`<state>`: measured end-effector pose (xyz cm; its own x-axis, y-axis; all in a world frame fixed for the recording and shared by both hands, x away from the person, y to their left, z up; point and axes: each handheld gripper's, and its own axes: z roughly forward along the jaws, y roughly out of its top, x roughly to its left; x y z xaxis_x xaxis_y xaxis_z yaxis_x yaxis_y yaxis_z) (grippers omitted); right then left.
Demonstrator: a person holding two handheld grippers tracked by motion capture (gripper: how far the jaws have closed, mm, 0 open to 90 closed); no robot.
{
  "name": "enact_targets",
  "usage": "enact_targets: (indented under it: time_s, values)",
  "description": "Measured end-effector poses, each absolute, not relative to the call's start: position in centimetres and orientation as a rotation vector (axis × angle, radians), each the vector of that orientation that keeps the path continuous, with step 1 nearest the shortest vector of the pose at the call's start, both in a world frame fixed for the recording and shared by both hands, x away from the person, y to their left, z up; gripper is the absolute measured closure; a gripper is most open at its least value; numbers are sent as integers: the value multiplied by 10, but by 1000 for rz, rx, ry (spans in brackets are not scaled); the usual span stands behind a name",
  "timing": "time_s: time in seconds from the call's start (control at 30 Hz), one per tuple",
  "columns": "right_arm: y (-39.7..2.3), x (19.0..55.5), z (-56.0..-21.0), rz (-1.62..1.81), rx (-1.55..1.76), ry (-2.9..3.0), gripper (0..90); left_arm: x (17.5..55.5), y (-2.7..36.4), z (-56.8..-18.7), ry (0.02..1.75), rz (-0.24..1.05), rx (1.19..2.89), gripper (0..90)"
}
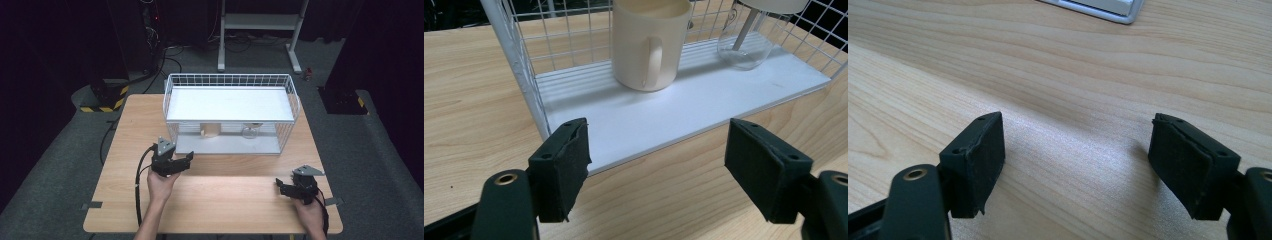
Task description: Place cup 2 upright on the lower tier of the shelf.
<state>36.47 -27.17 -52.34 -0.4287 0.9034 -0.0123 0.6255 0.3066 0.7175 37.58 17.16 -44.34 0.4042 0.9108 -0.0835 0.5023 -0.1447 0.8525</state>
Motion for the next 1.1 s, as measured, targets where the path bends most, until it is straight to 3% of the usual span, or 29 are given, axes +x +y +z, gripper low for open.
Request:
enact_targets:
  time_s: [1.1]
  values:
    - [-272, 365, -523, 907, 1358, 2165, 227, 360, 195, -443, 1266, 603, 1751, 257]
